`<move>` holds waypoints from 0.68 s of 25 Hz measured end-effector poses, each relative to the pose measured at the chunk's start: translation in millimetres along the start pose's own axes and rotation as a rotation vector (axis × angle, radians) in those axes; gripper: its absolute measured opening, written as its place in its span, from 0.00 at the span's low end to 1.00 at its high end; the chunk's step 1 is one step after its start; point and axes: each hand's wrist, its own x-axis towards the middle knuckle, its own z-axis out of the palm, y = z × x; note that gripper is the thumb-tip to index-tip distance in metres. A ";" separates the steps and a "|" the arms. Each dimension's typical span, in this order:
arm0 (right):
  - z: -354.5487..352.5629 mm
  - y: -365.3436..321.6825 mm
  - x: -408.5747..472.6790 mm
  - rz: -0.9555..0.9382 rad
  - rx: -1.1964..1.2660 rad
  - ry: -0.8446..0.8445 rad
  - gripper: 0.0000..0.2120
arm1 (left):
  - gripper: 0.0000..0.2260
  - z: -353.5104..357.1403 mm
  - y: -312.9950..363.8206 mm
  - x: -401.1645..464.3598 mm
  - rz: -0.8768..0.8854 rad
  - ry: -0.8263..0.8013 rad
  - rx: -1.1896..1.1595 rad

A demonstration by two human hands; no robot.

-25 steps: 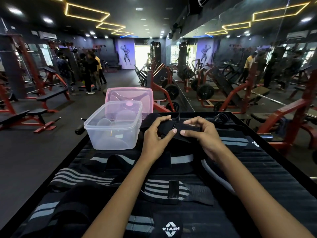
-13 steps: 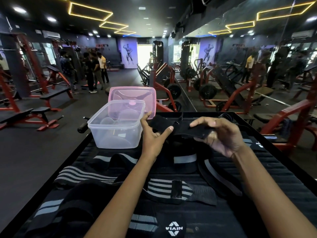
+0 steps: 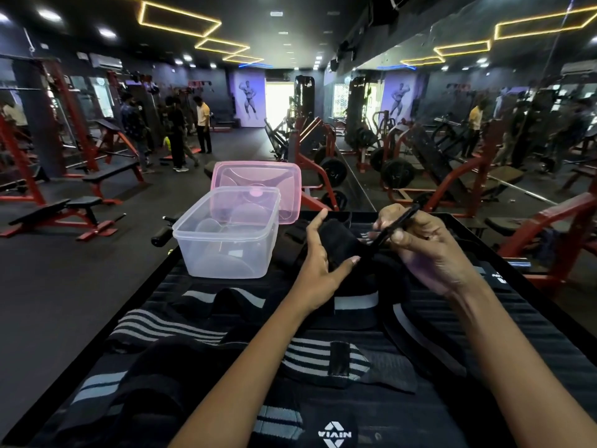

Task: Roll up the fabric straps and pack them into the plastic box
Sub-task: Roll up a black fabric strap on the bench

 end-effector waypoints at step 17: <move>20.1 26.4 14.8 -0.080 -0.391 0.391 0.06 | 0.34 5.2 17.4 -4.6 -0.096 -0.245 -0.103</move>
